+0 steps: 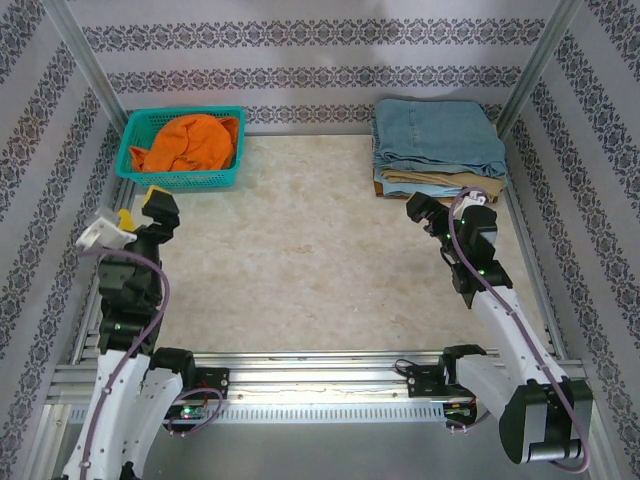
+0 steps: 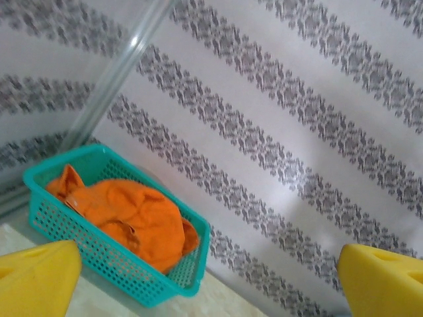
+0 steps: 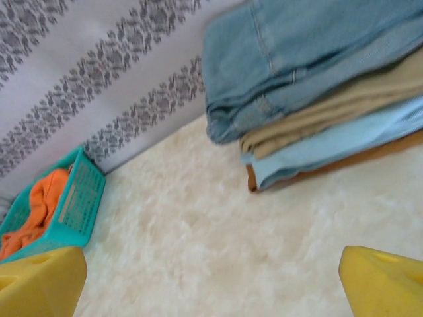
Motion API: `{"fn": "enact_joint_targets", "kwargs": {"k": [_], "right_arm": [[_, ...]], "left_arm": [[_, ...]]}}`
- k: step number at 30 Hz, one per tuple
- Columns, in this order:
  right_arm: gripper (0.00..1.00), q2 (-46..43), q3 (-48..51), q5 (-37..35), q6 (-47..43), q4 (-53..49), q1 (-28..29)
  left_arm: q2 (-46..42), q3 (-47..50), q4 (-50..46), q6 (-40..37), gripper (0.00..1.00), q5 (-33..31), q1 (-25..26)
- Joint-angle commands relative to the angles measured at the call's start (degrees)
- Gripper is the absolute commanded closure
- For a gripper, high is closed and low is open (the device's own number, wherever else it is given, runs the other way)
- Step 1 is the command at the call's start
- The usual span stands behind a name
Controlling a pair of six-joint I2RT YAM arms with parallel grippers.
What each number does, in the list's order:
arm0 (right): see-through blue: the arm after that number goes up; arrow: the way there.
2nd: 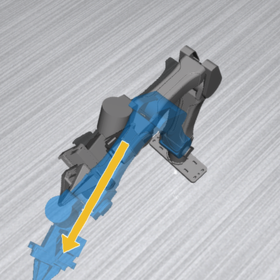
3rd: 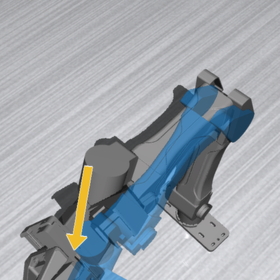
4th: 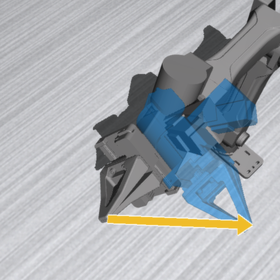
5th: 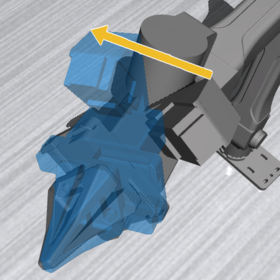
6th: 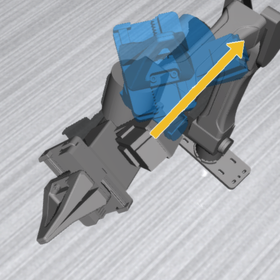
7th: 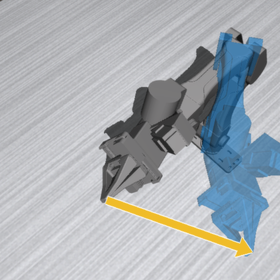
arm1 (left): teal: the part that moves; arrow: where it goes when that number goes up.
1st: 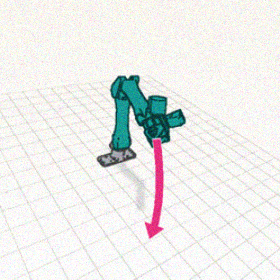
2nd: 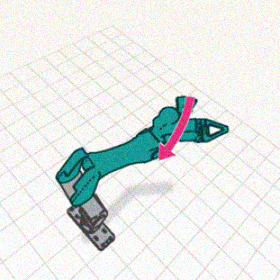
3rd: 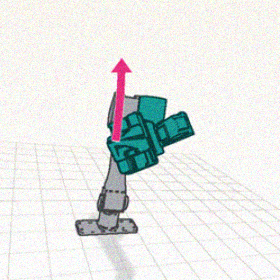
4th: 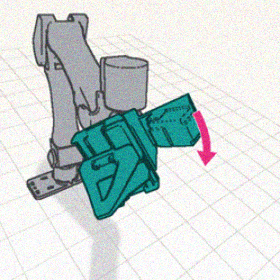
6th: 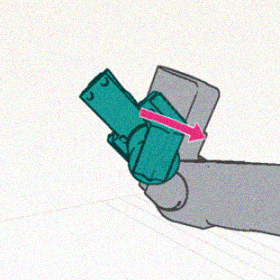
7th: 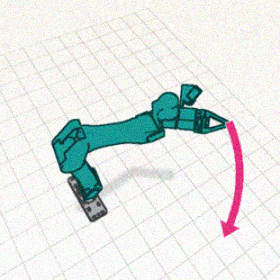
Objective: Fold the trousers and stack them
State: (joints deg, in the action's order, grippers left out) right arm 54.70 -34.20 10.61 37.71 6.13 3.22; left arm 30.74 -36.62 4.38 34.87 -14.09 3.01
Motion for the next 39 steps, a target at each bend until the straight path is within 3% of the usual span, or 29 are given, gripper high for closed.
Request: {"fn": "enact_joint_targets", "kwargs": {"k": [1, 6, 10, 14, 18, 21, 26, 35, 39], "right_arm": [[0.05, 3.85, -0.6, 4.27, 2.46, -1.08, 2.91], [0.06, 9.18, -0.72, -1.38, -2.04, -1.42, 10.29], [0.06, 11.46, -1.44, -0.78, -2.33, -1.21, 11.15], [0.06, 12.36, -1.4, -0.77, -2.42, -1.43, 11.2], [0.05, 12.45, -1.49, -0.7, -2.76, -1.56, 11.2], [0.04, 12.71, -1.49, -0.64, -2.9, -1.57, 11.2], [0.03, 13.57, -1.93, 0.32, -3.12, -1.57, 11.77], [0.02, 15.35, -2.98, 0.6, -4.23, -2.0, 12.66], [0.02, 16.0, -3.15, -0.43, -4.46, -2.26, 12.63]], "left_arm": [[6.27, -6.32, -5.32, 0.0, 0.0, 5.81, 0.06], [21.99, -22.27, -20.25, -5.19, 0.1, 0.75, 0.03], [37.72, -37.1, -27.61, -10.11, 0.11, -2.89, -0.32], [49.79, -44.24, -25.24, -12.47, 0.03, 1.68, -3.09], [61.03, -49.42, -24.72, -8.71, 0.04, 7.79, -8.78], [71.51, -57.76, -30.83, -6.4, 0.05, 10.51, -12.07], [89.44, -78.39, -44.84, -9.06, 0.08, 13.31, -14.08], [111.59, -108.9, -60.14, -12.7, 0.03, 9.54, -14.08], [115.47, -110.96, -60.07, -13.4, 0.05, 6.94, -14.08]]}}
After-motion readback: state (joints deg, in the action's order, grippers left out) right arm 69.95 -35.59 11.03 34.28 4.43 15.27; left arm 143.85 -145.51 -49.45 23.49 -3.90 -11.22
